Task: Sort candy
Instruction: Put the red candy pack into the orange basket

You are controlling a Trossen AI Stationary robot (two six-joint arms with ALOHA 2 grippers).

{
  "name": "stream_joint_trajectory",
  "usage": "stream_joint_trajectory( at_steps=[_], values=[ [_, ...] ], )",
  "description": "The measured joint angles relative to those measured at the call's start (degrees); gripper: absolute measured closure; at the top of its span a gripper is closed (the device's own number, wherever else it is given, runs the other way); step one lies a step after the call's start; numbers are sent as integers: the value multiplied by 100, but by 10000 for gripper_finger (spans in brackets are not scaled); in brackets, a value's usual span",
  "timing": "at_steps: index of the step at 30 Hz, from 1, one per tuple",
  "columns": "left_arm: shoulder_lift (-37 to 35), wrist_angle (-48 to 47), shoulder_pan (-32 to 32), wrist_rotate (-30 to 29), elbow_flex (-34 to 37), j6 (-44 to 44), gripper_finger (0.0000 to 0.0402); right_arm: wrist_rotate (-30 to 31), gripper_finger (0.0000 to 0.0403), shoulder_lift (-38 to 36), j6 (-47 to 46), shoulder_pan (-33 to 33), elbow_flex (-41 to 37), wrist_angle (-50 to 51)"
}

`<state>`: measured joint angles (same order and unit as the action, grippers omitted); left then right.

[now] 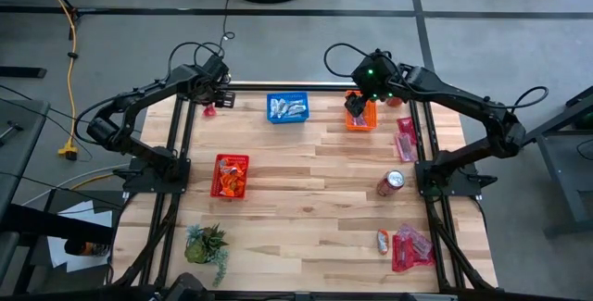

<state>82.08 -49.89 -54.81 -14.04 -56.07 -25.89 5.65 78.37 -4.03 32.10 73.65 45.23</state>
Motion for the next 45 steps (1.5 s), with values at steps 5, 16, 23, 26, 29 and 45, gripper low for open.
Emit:
stream_joint_trajectory(
  at_steps=[5, 16, 23, 26, 29, 45],
  values=[
    [0, -2, 0, 0, 0, 0, 222, 0, 139, 0, 0, 0, 0, 0],
    [-7, 709, 211, -483, 901, -902, 222, -2, 139, 0, -15, 0, 0, 33],
    [14, 1899, 446, -1560, 1335, -2229, 222, -4, 139, 0, -4, 0, 0, 39],
    [73, 2239, 463, -1851, 1395, -2422, 225, -4, 139, 0, -4, 1, 0, 41],
    [247, 2267, 463, -1963, 1403, -2493, 232, -4, 139, 0, -2, 0, 0, 44],
    [1594, 2162, 826, -2821, 1199, -4155, 278, -4, 139, 0, 131, 1, 0, 48]
  ],
)
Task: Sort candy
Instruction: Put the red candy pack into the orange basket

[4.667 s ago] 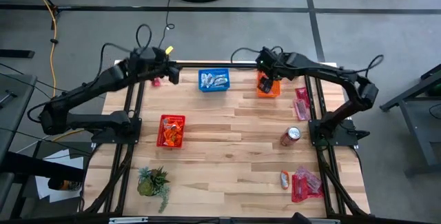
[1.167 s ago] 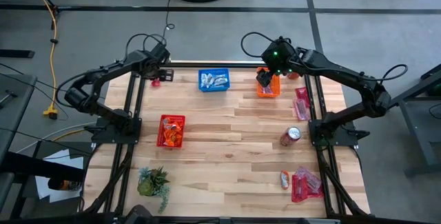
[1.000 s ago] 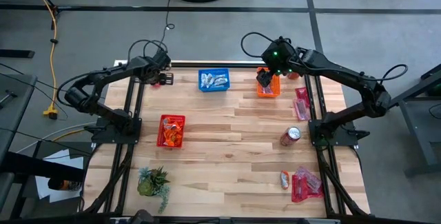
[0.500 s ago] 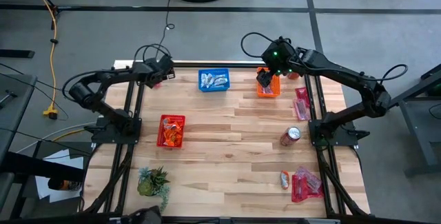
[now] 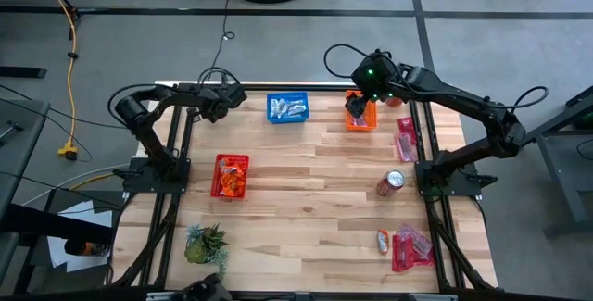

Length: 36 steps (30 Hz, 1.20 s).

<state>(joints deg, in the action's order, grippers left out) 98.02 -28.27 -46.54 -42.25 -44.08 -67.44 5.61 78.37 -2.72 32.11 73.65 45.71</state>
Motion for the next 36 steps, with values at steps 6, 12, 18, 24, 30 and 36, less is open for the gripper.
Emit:
stream_joint_trajectory(
  at_steps=[6, 12, 18, 24, 30, 36],
  values=[
    [271, -190, 243, 55, -3, 6, 339, 0, 139, 0, 18, 0, 0, 36],
    [214, -38, 261, 497, 81, 522, 396, 0, 139, 0, 18, -1, 0, 31],
    [-594, -281, 619, 1472, 134, 1488, 401, 0, 139, 0, 19, 0, 0, 14],
    [-2292, -97, 1195, 1963, 119, 2892, 401, -37, 139, 0, 40, -1, 0, -378],
    [-3644, 834, 1754, 3513, 108, 4526, 401, -778, 139, 0, 169, 1, 0, -1104],
    [-4050, 1426, 2309, 3854, 108, 4855, 401, -1064, 139, 0, 153, 0, 0, -1538]
  ],
)
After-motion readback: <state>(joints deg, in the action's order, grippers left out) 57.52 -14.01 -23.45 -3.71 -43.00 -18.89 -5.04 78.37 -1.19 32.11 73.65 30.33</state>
